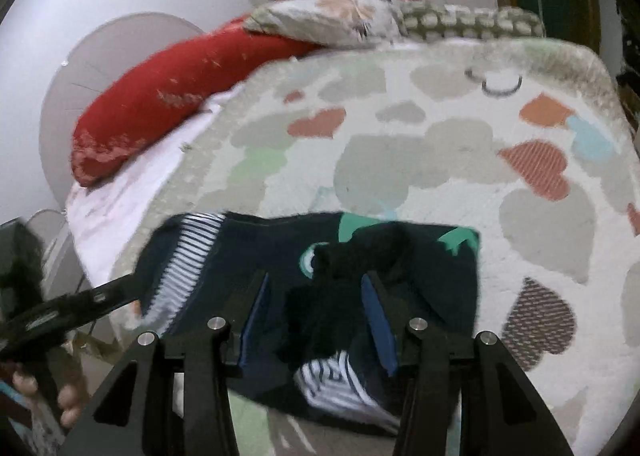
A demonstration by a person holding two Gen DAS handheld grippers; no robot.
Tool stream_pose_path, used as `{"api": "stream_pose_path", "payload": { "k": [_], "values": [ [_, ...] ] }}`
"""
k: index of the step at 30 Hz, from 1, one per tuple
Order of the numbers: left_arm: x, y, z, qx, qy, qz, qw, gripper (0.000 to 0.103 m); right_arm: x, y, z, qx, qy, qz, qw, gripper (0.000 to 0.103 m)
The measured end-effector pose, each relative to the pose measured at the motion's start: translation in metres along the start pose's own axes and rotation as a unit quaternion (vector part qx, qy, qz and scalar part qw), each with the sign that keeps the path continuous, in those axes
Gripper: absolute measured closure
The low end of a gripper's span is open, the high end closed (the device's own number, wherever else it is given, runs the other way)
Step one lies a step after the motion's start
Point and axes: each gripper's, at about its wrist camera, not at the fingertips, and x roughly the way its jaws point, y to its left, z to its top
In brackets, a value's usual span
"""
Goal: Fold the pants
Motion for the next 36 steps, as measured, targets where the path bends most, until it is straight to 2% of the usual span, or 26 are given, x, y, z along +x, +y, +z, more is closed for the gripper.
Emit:
{"api": "stream_pose_path", "payload": {
  "k": [5,9,13,16,19,23,27,31,34,36],
  "values": [
    [-0.009,0.023,0.002,-0.019,-0.021,0.020,0.9994,0.040,0.041,-0.001,-0.010,0.003,0.037,-0.023,0.999,0.053],
    [0.001,0.051,0.002,-0.062,-0.015,0.016,0.9979,0.040,0.031,-0.001,-0.004,0.009,0.047,-0.024,0.999,0.053],
    [0.016,0.069,0.000,-0.092,-0.007,0.002,0.9957,0.040,0.012,0.015,0.015,0.010,0.039,0.000,0.999,0.053],
    [0.013,0.071,0.001,-0.089,-0.009,-0.011,0.9959,0.042,0.015,0.043,0.030,0.002,0.057,0.036,0.998,0.052],
    [0.006,0.077,0.002,-0.091,-0.009,-0.035,0.9952,0.043,0.038,0.080,0.044,-0.013,0.093,0.074,0.993,0.052],
    [-0.009,0.081,-0.003,-0.077,-0.022,-0.043,0.9959,0.043,0.088,0.140,0.055,-0.056,0.178,0.098,0.978,0.050],
    [-0.023,0.083,-0.011,-0.062,-0.043,-0.035,0.9965,0.043,0.133,0.178,0.054,-0.096,0.235,0.053,0.966,0.042],
    [-0.028,0.087,-0.014,-0.057,-0.049,-0.035,0.9965,0.043,0.167,0.199,0.053,-0.124,0.268,0.008,0.955,0.026],
    [-0.027,0.090,-0.015,-0.065,-0.044,-0.040,0.9961,0.043,0.182,0.207,0.045,-0.154,0.286,-0.030,0.945,0.026],
    [-0.026,0.089,-0.016,-0.066,-0.042,-0.045,0.9959,0.042,0.182,0.210,0.039,-0.177,0.284,-0.040,0.942,0.032]
  ]
}}
